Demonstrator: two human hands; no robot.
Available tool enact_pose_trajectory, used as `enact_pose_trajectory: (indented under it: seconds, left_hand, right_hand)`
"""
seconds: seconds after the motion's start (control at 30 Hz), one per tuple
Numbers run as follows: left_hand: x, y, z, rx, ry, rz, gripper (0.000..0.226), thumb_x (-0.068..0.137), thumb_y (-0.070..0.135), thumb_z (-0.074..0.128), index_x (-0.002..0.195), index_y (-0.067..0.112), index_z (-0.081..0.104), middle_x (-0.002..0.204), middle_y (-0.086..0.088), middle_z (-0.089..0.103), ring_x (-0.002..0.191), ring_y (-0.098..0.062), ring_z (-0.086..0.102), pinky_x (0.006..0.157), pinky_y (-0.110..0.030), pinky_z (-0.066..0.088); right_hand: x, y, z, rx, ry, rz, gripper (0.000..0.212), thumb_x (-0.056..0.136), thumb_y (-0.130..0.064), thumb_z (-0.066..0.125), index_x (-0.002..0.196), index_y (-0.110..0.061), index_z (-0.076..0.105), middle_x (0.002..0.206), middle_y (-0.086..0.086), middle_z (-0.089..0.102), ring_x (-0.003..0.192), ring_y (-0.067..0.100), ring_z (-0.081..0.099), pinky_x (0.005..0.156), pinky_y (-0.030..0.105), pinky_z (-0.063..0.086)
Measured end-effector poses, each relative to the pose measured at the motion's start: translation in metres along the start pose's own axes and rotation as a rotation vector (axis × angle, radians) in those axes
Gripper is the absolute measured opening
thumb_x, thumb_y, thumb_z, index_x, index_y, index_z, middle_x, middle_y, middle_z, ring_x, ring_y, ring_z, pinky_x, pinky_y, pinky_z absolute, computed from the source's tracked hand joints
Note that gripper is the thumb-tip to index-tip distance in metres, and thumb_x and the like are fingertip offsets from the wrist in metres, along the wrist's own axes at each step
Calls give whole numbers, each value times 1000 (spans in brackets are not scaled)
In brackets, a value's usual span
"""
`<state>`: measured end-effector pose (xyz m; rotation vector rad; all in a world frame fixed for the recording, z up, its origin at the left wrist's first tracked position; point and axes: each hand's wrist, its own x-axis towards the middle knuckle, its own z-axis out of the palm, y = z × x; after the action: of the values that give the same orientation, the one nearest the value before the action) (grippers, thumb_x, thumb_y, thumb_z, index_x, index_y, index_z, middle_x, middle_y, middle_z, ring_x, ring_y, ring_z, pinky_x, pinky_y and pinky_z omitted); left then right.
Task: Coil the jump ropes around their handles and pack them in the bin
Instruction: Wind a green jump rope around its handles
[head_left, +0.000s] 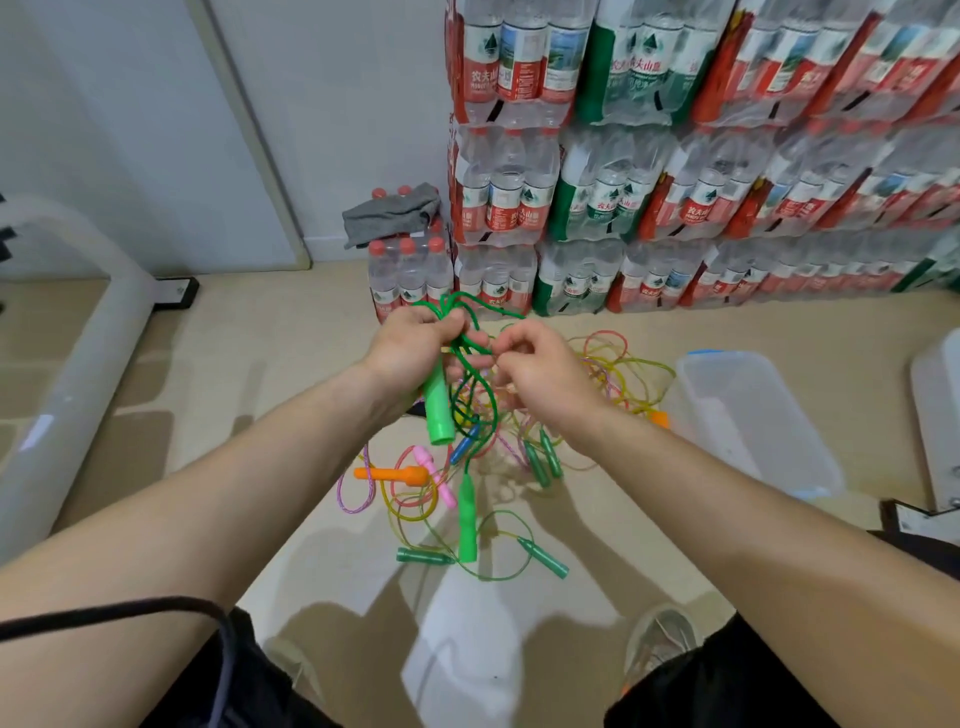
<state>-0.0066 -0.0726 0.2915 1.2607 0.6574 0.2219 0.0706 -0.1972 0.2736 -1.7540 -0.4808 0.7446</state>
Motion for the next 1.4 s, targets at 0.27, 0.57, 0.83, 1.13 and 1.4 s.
enact_pose_trajectory:
  seconds: [0.27,0.57,0.83,1.13,1.4]
  left_hand:
    - [0,13,-7,-226,96,-7,18,107,11,43,97,1,54,98,-16,66,62,-24,74,41,-17,49]
    - [29,-1,-56,311,230,28,18,101,9,58,113,-2,51,109,-21,67,63,-24,74,37,-20,43]
    - [16,-11,-48,1069,-84,-87,15,98,15,61,109,5,65,99,-17,74,75,-31,76,48,-27,53]
    - [0,-15,-5,291,-209,-86,39,110,25,34,99,1,63,82,-10,74,65,-20,65,64,-30,55]
    - [-19,-8,3,283,-337,-129,49,97,53,55,115,8,62,97,-16,67,88,-33,63,79,-37,53]
  right_hand:
    - [9,37,9,-402,-233,-42,25,98,-27,59,83,-7,58,74,5,51,69,18,46,66,35,34]
    - [12,33,-18,-322,-253,214,28,108,-27,42,90,-12,57,83,6,72,61,20,63,53,27,47]
    - [18,-2,-31,11,-120,154,24,108,-27,46,101,-10,62,70,0,73,62,22,72,70,42,59]
    - [11,-13,-29,89,-162,212,26,106,-27,51,101,-5,63,50,-6,59,40,7,55,42,20,50]
    - [-2,-20,-27,220,-204,215,20,103,-16,57,97,3,63,60,7,69,50,10,66,51,20,57]
